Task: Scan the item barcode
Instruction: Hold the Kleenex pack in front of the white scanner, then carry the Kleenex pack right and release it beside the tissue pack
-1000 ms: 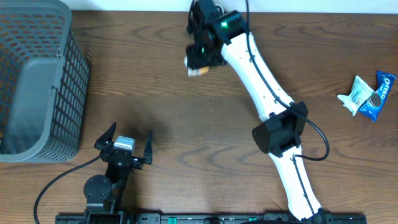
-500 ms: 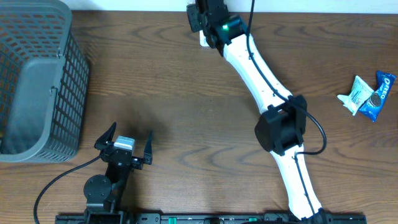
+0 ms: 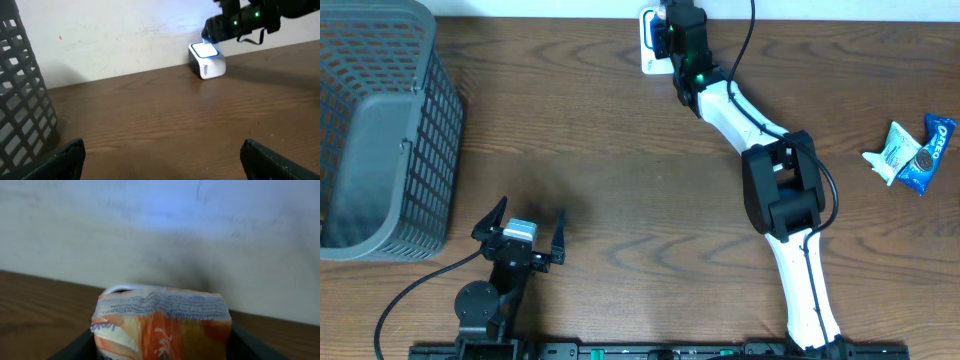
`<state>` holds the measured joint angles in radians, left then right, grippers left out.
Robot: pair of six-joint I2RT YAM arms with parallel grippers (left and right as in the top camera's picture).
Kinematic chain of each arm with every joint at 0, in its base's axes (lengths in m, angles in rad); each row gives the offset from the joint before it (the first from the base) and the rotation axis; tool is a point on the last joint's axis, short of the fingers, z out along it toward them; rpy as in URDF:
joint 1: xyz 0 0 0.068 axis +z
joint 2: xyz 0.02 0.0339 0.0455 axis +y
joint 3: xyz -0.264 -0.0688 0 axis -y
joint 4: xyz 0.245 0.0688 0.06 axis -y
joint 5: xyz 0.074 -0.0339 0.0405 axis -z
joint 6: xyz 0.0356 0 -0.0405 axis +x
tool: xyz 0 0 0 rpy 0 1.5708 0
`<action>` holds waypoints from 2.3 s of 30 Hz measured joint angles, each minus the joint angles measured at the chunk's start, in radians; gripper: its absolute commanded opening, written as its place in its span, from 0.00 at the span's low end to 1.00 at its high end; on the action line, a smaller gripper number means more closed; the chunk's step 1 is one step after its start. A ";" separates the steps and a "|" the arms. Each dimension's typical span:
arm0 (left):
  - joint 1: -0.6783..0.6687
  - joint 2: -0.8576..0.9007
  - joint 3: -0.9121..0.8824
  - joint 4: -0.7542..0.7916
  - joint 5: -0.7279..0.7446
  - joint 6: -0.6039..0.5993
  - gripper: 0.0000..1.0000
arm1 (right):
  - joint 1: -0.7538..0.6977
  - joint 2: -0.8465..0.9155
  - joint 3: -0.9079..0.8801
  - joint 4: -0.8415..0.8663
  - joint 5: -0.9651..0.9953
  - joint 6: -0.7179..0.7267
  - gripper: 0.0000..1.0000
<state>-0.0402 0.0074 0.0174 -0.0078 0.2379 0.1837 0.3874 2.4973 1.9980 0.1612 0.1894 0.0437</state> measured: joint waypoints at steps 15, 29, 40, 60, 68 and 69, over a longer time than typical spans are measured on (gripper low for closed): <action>0.000 0.000 0.000 0.000 0.000 0.000 0.98 | 0.004 0.013 -0.005 -0.081 -0.078 0.000 0.56; 0.000 0.000 0.001 -0.001 0.000 0.000 0.98 | -0.126 -0.298 -0.009 -0.909 0.017 -0.003 0.50; 0.000 0.000 0.001 -0.001 0.000 0.000 0.98 | -0.434 -0.270 -0.034 -1.114 0.045 -0.004 0.51; 0.000 0.000 0.001 -0.001 0.000 0.000 0.98 | -0.747 -0.155 -0.077 -1.069 -0.026 0.007 0.99; 0.000 0.000 0.001 -0.001 0.000 0.000 0.98 | -0.718 -0.336 -0.074 -1.069 -0.181 0.032 0.99; 0.000 0.000 0.001 -0.001 0.000 0.000 0.98 | -0.709 -0.380 -0.072 -1.069 -0.203 0.034 0.99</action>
<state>-0.0402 0.0078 0.0185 -0.0090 0.2379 0.1837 -0.3218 2.1170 1.9259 -0.9081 -0.0139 0.0776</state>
